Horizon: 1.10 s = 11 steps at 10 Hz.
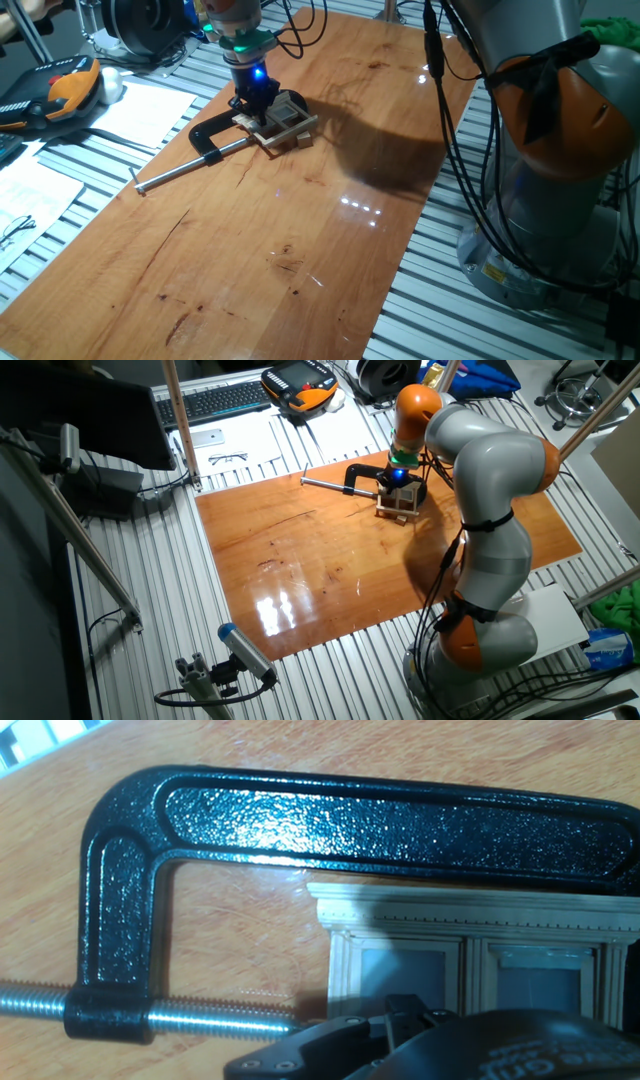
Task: Close a sliding window
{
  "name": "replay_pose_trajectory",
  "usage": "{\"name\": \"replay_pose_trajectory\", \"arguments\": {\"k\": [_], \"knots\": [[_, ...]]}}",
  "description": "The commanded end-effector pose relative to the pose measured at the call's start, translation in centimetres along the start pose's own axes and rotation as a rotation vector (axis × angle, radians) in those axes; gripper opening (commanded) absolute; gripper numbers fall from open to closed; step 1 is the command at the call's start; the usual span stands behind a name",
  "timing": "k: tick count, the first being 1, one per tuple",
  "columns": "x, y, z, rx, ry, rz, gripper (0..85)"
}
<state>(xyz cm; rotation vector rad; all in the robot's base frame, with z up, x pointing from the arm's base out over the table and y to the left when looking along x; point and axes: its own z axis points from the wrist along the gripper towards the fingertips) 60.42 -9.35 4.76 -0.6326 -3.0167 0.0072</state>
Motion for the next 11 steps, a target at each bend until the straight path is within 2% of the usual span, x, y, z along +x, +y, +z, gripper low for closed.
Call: {"name": "replay_pose_trajectory", "arguments": {"k": [1, 11], "knots": [[0.03, -0.01, 0.01, 0.000, -0.001, 0.000, 0.0], [0.49, -0.06, -0.07, -0.005, 0.004, -0.002, 0.0]]}}
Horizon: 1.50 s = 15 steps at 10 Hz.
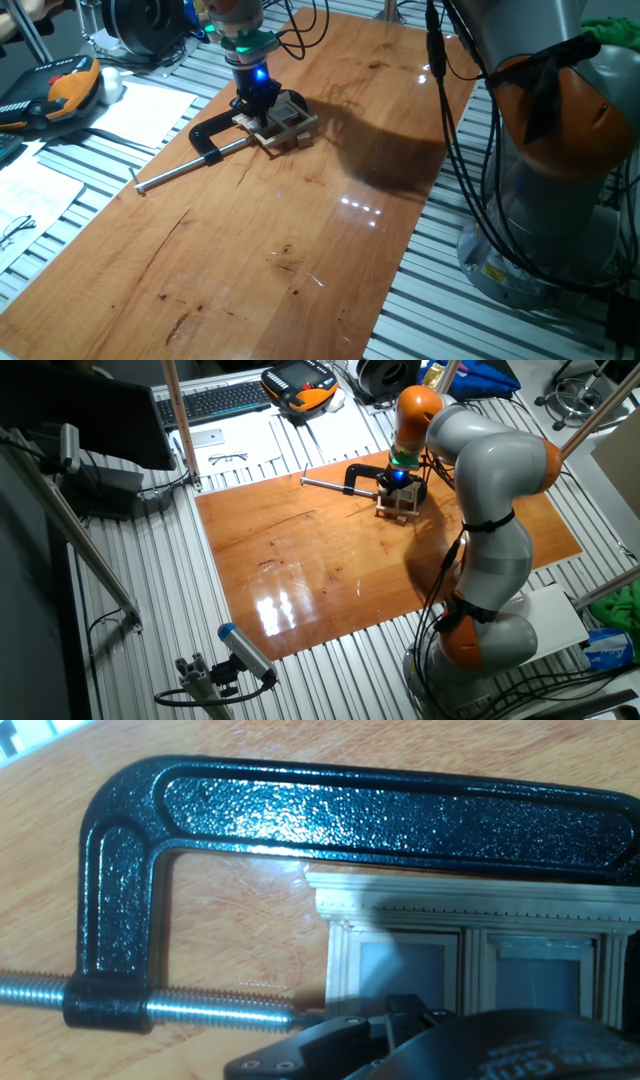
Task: Close a sliding window
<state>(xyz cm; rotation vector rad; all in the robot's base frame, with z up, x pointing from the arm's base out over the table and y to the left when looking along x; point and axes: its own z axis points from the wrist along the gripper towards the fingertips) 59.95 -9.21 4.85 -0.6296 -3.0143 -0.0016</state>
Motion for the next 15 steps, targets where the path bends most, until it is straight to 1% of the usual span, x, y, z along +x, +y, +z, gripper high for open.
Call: {"name": "replay_pose_trajectory", "arguments": {"k": [1, 15], "knots": [[0.06, 0.01, 0.02, -0.001, 0.001, 0.000, 0.0], [0.44, 0.21, 0.20, -0.003, 0.005, 0.004, 0.0]]}}
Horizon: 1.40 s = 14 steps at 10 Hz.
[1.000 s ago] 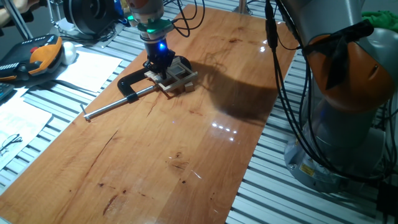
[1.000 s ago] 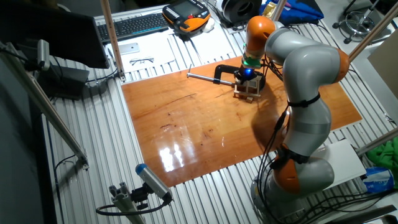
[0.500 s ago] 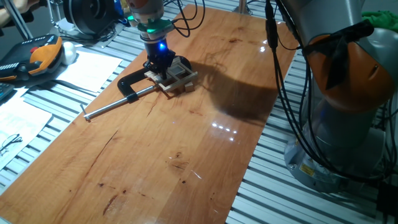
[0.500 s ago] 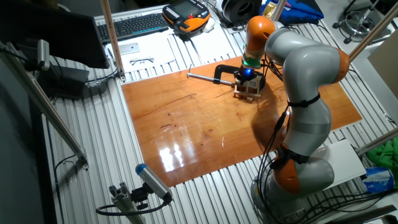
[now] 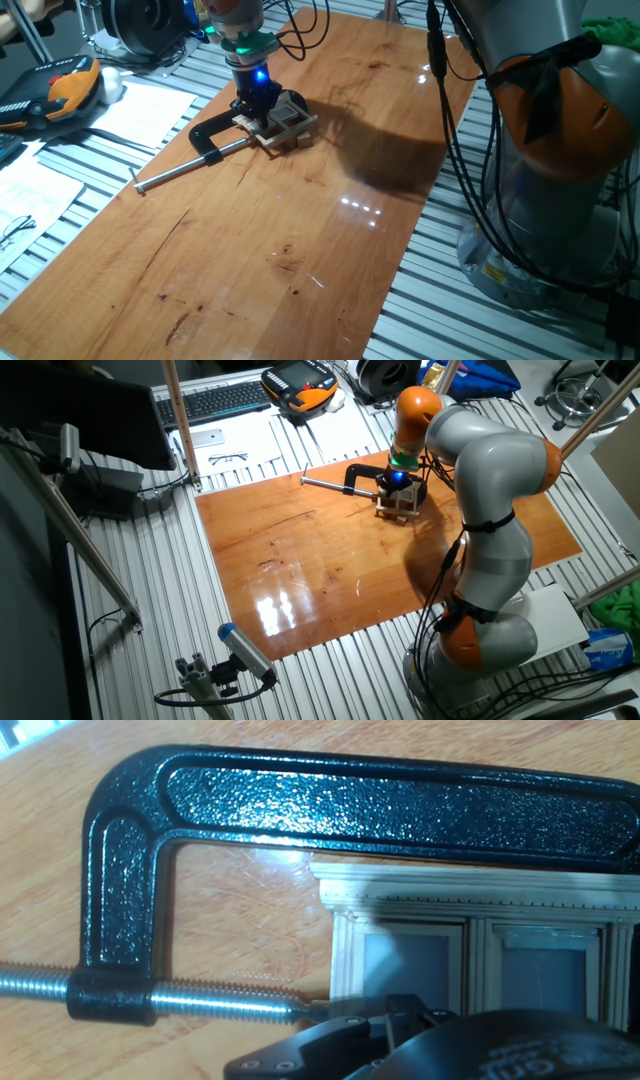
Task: Close a sliding window
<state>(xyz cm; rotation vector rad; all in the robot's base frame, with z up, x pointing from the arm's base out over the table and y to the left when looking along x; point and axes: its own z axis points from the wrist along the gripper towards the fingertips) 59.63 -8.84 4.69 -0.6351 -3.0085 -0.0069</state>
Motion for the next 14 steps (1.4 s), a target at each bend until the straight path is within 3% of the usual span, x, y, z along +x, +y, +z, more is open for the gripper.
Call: {"name": "replay_pose_trajectory", "arguments": {"k": [1, 14], "knots": [[0.03, -0.01, -0.04, 0.000, 0.001, 0.000, 0.0], [0.41, 0.05, -0.26, 0.002, 0.001, 0.002, 0.0]]}}
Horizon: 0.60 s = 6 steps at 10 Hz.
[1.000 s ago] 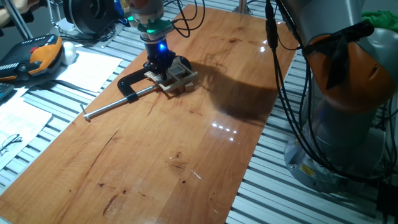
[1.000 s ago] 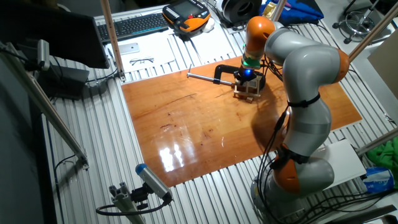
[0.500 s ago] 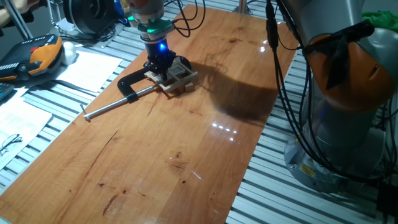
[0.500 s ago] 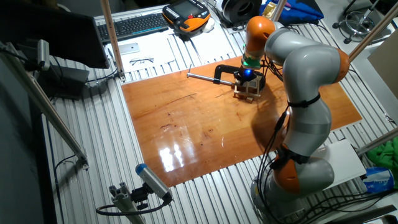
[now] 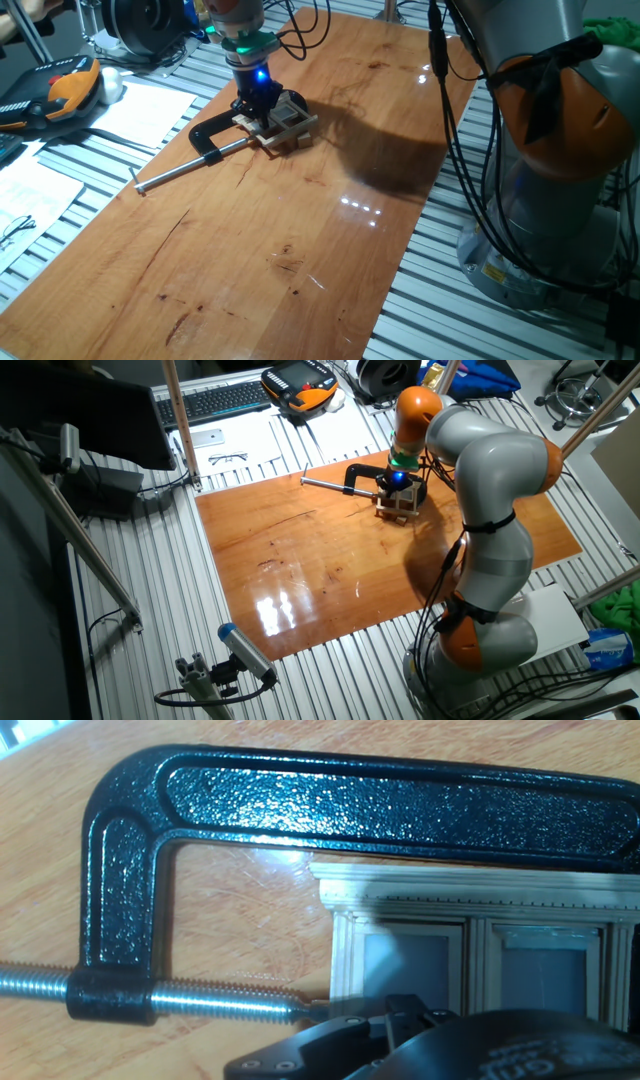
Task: Close a sliding window
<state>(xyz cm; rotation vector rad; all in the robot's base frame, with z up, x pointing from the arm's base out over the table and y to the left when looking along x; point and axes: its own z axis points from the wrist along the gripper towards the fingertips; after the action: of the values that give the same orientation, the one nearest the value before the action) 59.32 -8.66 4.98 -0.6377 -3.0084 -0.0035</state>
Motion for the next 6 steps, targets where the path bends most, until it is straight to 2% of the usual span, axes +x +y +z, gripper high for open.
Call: {"name": "replay_pose_trajectory", "arguments": {"k": [1, 6], "knots": [[-0.10, -0.03, 0.01, 0.000, -0.005, 0.000, 0.0], [-0.18, -0.03, 0.15, 0.000, -0.005, -0.003, 0.0]]}}
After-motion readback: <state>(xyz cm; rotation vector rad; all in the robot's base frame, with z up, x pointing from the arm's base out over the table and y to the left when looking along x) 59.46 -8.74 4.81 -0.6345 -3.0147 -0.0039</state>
